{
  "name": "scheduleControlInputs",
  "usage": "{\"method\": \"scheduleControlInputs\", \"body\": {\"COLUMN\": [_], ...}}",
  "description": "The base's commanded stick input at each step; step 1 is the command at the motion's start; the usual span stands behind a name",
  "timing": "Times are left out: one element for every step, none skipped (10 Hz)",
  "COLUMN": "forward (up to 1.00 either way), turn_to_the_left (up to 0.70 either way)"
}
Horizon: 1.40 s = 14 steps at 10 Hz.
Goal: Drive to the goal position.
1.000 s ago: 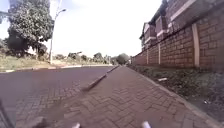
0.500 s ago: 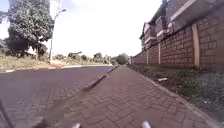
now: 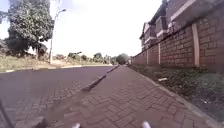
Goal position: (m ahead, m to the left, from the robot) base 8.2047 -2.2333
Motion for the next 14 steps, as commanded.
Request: {"method": "scheduleControlInputs", "body": {"forward": [0.7, 0.7, 0.7, 0.7, 0.7, 0.7, 0.7, 0.7, 0.7, 0.7, 0.7, 0.7, 0.7, 0.7], "turn_to_the_left": [-0.21, -0.09, 0.0, 0.0, 0.0, 0.0, 0.0, 0.0, 0.0, 0.0, 0.0, 0.0, 0.0, 0.0]}}
